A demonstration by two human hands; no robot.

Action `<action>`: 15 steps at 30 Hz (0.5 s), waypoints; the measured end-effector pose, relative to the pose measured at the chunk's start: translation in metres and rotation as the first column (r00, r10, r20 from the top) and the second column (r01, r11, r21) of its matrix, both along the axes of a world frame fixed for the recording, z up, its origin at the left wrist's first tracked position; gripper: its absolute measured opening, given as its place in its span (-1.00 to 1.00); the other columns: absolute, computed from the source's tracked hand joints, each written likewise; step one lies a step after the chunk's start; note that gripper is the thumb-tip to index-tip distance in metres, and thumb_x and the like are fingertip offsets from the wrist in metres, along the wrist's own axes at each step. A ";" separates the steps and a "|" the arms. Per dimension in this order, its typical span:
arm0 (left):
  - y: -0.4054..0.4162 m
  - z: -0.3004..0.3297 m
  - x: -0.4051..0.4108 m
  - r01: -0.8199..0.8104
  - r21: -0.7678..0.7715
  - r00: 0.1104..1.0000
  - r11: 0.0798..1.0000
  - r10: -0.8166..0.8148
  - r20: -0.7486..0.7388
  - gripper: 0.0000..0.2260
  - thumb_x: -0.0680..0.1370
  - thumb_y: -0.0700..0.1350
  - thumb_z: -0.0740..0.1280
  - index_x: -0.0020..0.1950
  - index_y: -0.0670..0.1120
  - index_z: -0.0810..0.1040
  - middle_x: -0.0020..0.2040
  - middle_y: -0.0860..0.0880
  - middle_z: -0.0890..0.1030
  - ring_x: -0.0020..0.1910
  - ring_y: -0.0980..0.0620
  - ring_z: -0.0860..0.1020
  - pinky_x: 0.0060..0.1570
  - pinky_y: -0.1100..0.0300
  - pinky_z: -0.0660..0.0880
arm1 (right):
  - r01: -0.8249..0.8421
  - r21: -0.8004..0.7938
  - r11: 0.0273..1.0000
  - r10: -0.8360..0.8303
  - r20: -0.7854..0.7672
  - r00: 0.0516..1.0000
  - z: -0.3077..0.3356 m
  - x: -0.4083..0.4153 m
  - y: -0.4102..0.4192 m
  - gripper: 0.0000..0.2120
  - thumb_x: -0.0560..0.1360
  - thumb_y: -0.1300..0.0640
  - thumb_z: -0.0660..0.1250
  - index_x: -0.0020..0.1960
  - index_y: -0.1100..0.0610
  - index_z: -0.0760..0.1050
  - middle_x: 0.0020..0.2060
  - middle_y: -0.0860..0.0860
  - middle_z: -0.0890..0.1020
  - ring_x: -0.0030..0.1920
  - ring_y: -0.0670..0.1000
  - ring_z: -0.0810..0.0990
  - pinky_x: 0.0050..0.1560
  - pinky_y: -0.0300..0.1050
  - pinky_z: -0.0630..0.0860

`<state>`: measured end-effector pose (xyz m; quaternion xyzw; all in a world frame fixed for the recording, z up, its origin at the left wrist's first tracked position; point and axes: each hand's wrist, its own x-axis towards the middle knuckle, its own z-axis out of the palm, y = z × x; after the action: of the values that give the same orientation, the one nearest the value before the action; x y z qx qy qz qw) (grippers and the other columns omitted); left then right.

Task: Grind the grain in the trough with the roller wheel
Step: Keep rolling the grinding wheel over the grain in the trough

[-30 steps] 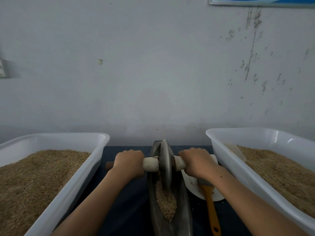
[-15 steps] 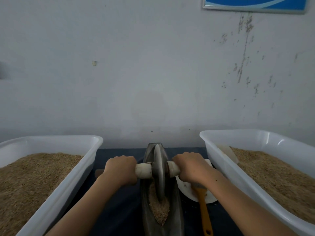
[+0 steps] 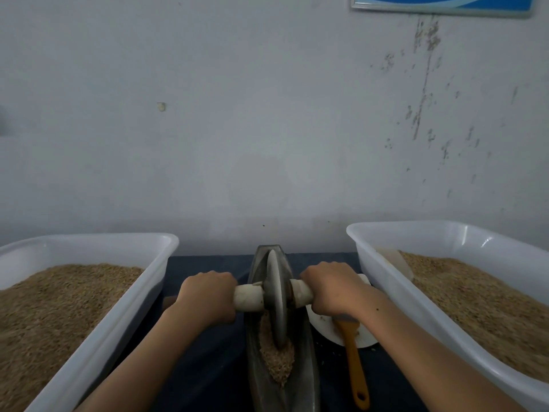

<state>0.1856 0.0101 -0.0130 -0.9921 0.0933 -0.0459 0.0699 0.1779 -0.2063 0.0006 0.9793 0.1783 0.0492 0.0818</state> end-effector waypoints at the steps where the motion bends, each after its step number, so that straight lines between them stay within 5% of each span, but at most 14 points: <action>1: 0.001 0.000 -0.002 0.004 0.004 1.000 1.000 -0.003 -0.009 -0.64 0.43 0.04 0.40 0.19 0.01 0.49 0.04 0.02 0.58 0.00 0.04 0.54 -0.12 0.20 0.39 | -0.003 -0.006 1.000 0.002 -0.019 1.000 0.001 -0.001 0.000 -0.87 0.41 0.21 0.30 -0.04 0.10 0.50 -0.23 0.02 0.54 -0.27 0.02 0.49 -0.27 -0.14 0.33; 7: 0.000 0.000 0.002 -0.008 -0.008 1.000 1.000 0.008 -0.013 -0.66 0.42 0.03 0.40 0.16 0.01 0.50 -0.09 0.05 0.55 -0.16 0.07 0.47 -0.16 0.20 0.38 | -0.001 0.008 1.000 0.001 0.013 1.000 -0.004 0.004 0.000 -0.87 0.43 0.19 0.30 -0.02 0.08 0.50 -0.18 0.02 0.58 -0.24 0.01 0.51 -0.29 -0.18 0.31; 15: -0.004 0.011 0.018 0.010 -0.052 1.000 0.999 -0.009 0.011 -0.72 0.46 0.01 0.35 0.14 -0.02 0.51 0.00 0.00 0.59 -0.04 0.01 0.54 -0.11 0.17 0.39 | 0.030 0.088 0.996 -0.038 0.091 0.995 -0.005 0.020 0.003 -0.82 0.46 0.17 0.30 0.06 0.04 0.47 -0.04 0.03 0.61 -0.04 0.07 0.57 -0.13 -0.10 0.32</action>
<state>0.2036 0.0060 -0.0024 -0.9929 0.0963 -0.0542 0.0442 0.1979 -0.2033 -0.0045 0.9816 0.1552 0.1006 0.0484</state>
